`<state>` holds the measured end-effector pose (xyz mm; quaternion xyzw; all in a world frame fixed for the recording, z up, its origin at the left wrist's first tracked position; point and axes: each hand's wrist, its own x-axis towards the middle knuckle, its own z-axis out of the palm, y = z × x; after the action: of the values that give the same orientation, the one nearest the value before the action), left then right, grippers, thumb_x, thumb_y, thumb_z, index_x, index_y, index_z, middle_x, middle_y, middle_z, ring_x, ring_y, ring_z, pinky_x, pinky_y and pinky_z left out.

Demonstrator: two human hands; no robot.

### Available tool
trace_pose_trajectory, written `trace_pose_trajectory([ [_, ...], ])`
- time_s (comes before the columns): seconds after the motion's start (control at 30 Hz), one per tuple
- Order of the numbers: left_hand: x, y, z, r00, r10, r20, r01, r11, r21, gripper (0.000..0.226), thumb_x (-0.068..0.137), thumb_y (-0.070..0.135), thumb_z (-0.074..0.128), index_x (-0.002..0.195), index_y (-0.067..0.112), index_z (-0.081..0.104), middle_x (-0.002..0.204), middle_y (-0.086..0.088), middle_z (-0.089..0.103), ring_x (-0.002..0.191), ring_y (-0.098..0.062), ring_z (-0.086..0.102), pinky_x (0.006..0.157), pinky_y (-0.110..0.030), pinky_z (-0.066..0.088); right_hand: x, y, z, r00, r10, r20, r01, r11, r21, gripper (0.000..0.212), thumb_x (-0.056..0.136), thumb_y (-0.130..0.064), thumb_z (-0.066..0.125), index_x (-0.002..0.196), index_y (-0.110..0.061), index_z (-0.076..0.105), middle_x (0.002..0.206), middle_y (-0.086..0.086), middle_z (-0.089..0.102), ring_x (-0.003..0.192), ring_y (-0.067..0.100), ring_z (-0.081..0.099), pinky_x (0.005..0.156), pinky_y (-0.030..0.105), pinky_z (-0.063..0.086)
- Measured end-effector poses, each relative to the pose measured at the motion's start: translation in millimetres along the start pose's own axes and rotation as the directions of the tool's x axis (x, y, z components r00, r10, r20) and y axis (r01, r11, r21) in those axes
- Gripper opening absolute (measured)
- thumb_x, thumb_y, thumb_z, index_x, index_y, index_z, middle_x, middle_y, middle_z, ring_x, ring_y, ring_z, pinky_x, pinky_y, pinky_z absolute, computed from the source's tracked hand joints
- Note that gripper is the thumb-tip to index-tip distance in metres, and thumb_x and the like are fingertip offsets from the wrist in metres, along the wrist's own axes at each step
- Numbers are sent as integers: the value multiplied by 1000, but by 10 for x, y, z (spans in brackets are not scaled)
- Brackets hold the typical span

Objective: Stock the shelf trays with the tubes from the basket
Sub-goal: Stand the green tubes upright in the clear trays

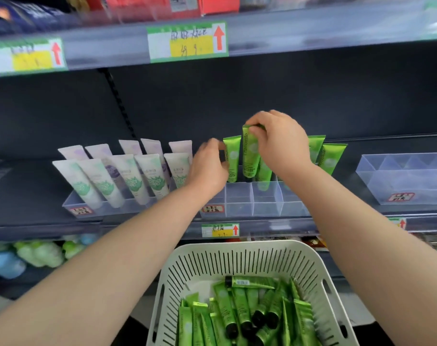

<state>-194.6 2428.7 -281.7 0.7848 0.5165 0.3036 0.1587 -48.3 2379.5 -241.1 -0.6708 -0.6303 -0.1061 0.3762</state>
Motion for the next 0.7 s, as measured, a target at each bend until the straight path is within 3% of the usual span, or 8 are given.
trace_pose_trajectory([
  [0.13, -205, -125, -107, 981, 135, 142, -164, 962, 218, 28, 91, 6, 58, 118, 14, 59, 124, -5, 53, 112, -23, 52, 84, -32, 43, 113, -53, 182, 999, 11, 52, -10, 1000, -19, 20, 97, -24, 48, 107, -27, 66, 102, -4, 64, 100, 20, 55, 73, 37, 48],
  [0.23, -265, -199, -143, 962, 198, 188, -243, 934, 261, 32, 89, 1, 60, 119, 13, 59, 124, -6, 53, 110, -23, 53, 83, -31, 44, 162, -32, 311, 995, 12, 103, -6, 998, -56, 21, 96, -22, 48, 108, -26, 66, 102, -2, 65, 100, 23, 55, 71, 37, 48],
  [0.5, -275, -231, -157, 964, 160, 211, -212, 944, 252, 37, 89, -1, 59, 122, 15, 56, 130, -3, 50, 114, -21, 51, 89, -40, 50, 107, 39, 507, 982, -6, 191, 35, 988, -150, 25, 94, -12, 48, 106, -22, 68, 100, 2, 68, 97, 27, 51, 66, 32, 38],
  [0.7, -333, -174, -132, 953, 170, 252, -235, 938, 256, 32, 92, 8, 60, 123, 15, 57, 130, -3, 50, 112, -21, 52, 83, -36, 49, 74, 72, 470, 982, -38, 187, 66, 987, -144, 25, 96, -12, 48, 109, -20, 67, 104, 4, 67, 101, 28, 51, 69, 34, 40],
])
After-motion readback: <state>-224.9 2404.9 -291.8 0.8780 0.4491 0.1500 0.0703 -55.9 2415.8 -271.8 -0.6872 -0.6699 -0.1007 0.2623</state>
